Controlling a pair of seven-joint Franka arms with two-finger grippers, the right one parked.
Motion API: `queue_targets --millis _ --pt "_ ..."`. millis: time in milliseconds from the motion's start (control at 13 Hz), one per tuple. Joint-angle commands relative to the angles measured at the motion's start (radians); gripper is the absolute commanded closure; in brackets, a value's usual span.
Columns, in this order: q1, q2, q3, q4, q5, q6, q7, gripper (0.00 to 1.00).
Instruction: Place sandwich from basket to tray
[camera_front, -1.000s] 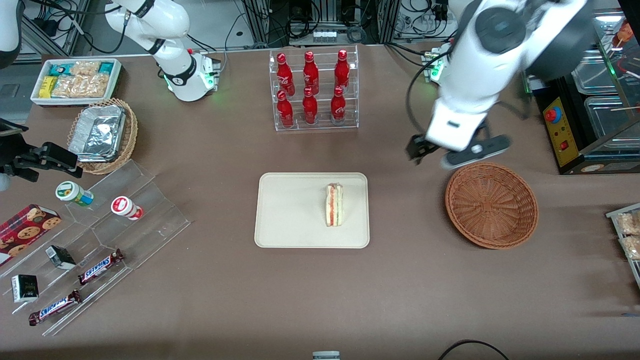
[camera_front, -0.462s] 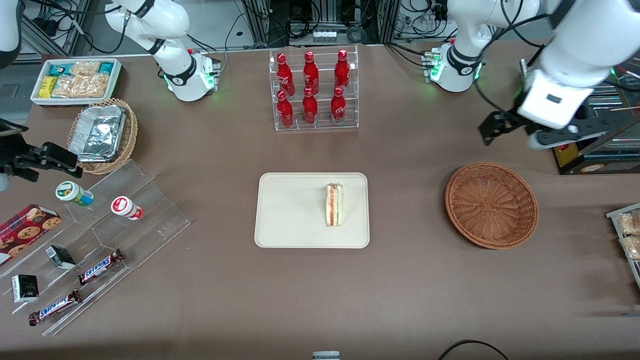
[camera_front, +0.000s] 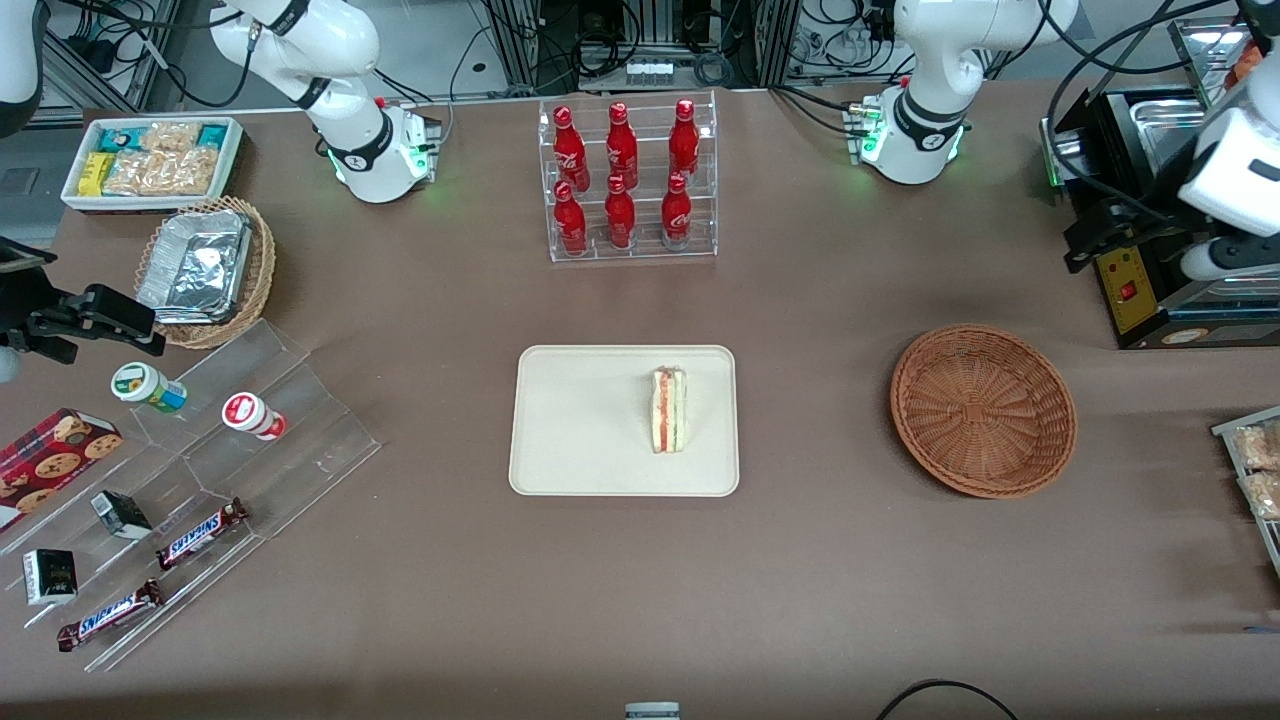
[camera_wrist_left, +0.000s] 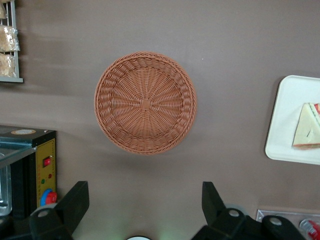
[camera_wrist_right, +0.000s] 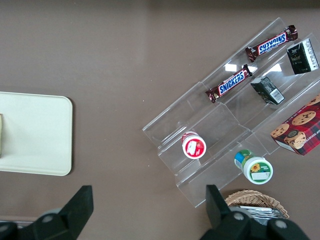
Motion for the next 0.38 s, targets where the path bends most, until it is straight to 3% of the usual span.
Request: queue_targets --millis 0,308 --pt "0.031 -0.013 -0.018 -0.010 -0.025 -0.008 0.039 0.00" --pt "0.031 0.009 -0.014 0.041 -0.024 -0.029 0.036 0.00"
